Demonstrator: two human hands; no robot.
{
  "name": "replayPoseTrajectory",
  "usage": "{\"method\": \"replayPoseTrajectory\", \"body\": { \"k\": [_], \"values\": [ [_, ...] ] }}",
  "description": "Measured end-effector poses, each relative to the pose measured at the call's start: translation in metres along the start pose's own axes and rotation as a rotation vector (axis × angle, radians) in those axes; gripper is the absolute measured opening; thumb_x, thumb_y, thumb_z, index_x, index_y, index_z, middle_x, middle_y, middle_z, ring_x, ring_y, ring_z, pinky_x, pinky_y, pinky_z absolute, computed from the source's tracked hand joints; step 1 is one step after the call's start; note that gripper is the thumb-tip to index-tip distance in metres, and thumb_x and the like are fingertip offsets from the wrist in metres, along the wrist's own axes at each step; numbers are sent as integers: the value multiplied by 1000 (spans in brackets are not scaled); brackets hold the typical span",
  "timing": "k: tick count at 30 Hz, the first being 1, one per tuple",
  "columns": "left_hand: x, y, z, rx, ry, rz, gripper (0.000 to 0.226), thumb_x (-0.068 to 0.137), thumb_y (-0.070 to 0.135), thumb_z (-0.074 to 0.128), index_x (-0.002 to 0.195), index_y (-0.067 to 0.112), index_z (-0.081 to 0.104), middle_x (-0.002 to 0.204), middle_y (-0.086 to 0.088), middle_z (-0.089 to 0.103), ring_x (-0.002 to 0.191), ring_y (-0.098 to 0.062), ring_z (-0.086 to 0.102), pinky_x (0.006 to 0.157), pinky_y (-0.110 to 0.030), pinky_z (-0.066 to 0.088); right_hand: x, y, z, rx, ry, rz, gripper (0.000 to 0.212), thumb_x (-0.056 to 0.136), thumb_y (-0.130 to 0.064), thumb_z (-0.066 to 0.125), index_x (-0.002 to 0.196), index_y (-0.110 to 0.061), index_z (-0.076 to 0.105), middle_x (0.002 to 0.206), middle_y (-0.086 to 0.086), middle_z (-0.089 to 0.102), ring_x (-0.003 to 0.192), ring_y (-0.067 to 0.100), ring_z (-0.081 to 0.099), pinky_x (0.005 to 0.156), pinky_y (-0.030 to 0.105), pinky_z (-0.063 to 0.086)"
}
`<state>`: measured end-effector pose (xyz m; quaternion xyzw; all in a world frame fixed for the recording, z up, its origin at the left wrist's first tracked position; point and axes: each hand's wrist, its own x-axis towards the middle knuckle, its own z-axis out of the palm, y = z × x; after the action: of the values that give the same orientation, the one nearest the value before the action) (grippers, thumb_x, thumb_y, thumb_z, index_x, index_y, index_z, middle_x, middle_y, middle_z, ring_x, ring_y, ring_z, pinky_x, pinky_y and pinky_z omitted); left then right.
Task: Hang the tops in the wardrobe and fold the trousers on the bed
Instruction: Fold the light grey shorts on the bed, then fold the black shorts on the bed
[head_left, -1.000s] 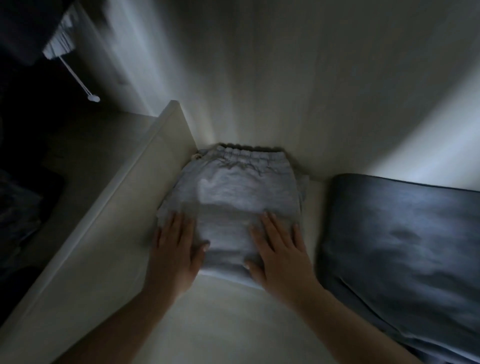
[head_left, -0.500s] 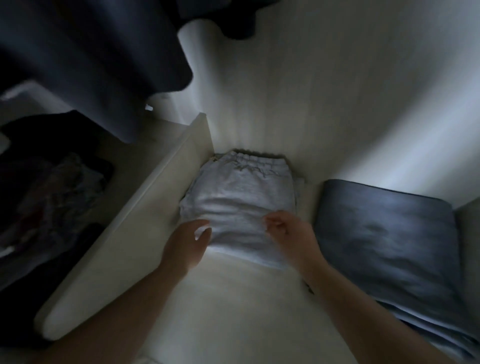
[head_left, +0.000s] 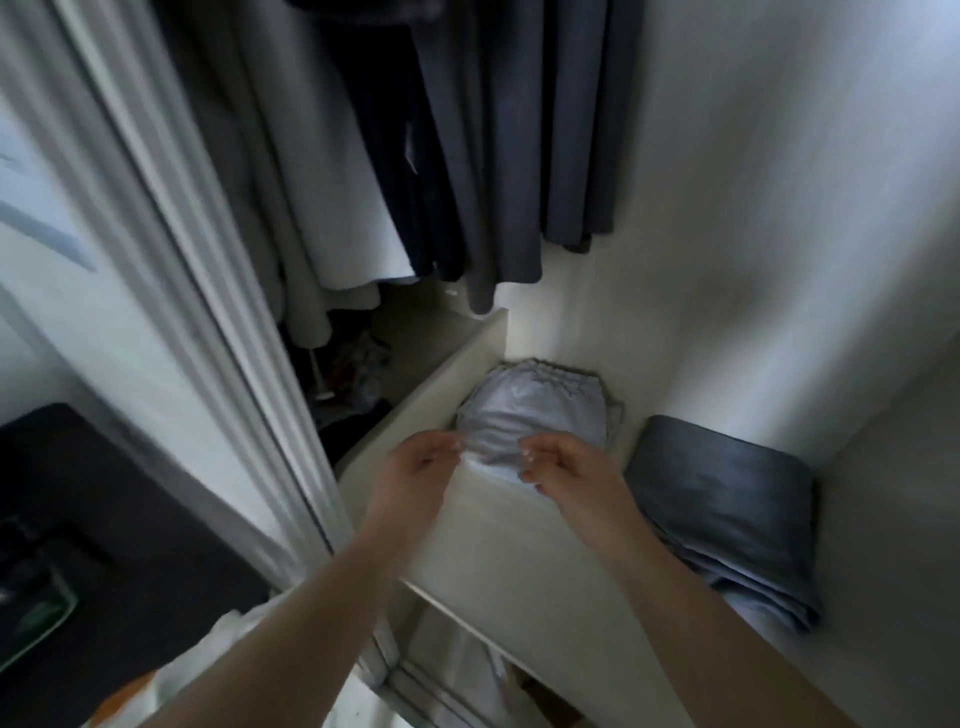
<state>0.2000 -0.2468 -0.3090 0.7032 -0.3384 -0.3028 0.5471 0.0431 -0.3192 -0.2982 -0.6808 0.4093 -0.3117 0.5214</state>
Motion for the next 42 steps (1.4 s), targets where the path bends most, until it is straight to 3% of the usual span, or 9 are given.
{"method": "replayPoseTrajectory", "body": {
  "k": [4, 9, 13, 19, 25, 29, 33, 39, 42],
  "values": [
    [-72, 38, -60, -194, 114, 29, 22, 91, 11, 59, 80, 26, 69, 82, 8, 72, 81, -8, 65, 73, -21, 49, -53, -58, 38, -15, -135, -116, 22, 88, -17, 63, 77, -36, 69, 81, -7, 71, 87, 18, 68, 82, 34, 51],
    [-147, 51, -141, -259, 225, 65, 12, 93, 17, 59, 96, 17, 71, 92, 3, 74, 84, -5, 68, 73, -14, 52, -102, -114, 94, 42, -383, -242, 16, 77, -37, 62, 87, -49, 69, 90, -14, 72, 89, 6, 68, 86, 27, 53],
    [-212, 46, -212, -264, 459, 59, 15, 93, 15, 58, 93, 21, 71, 90, 5, 74, 84, -5, 68, 69, -11, 50, -136, -147, 154, 45, -611, -321, 27, 88, -17, 64, 83, -43, 70, 93, -8, 73, 91, 11, 69, 86, 26, 52],
    [-325, 25, -284, -204, 835, -44, 17, 95, 18, 56, 95, 26, 71, 92, 10, 74, 90, -6, 68, 81, -22, 52, -198, -183, 240, 16, -950, -460, 20, 90, -20, 62, 88, -40, 66, 87, -14, 71, 84, 2, 68, 79, 19, 52],
    [-457, 9, -312, -214, 1242, -94, 16, 95, 13, 56, 94, 22, 70, 87, 8, 75, 80, -2, 68, 66, -10, 49, -294, -202, 313, 70, -1344, -531, 19, 91, -17, 59, 92, -34, 67, 89, -9, 72, 84, 4, 69, 78, 20, 53],
    [-546, 2, -313, -255, 1462, -132, 17, 95, 12, 55, 92, 21, 70, 84, 7, 74, 77, -3, 66, 67, -12, 48, -371, -206, 351, 103, -1570, -576, 17, 92, -17, 59, 95, -30, 69, 92, -11, 72, 84, 5, 69, 76, 16, 53],
    [-627, -2, -308, -280, 1674, -148, 16, 95, 10, 55, 91, 17, 69, 79, 7, 72, 73, -2, 64, 68, -14, 50, -450, -207, 379, 90, -1775, -607, 14, 91, -22, 61, 94, -33, 69, 93, -9, 72, 87, 7, 69, 78, 22, 54],
    [-726, -24, -308, -306, 1869, -241, 14, 95, 14, 56, 100, 13, 69, 91, 1, 73, 80, -7, 67, 72, -17, 51, -556, -204, 421, 37, -1950, -642, 10, 89, -23, 63, 95, -27, 69, 90, -4, 73, 87, 10, 68, 85, 34, 54],
    [-779, -50, -322, -349, 1917, -285, 14, 95, 17, 57, 98, 18, 70, 90, 2, 74, 87, -10, 68, 80, -25, 52, -614, -197, 453, 2, -2000, -639, 10, 89, -21, 63, 92, -29, 69, 90, -4, 73, 86, 11, 68, 86, 35, 54]
  ]
}}
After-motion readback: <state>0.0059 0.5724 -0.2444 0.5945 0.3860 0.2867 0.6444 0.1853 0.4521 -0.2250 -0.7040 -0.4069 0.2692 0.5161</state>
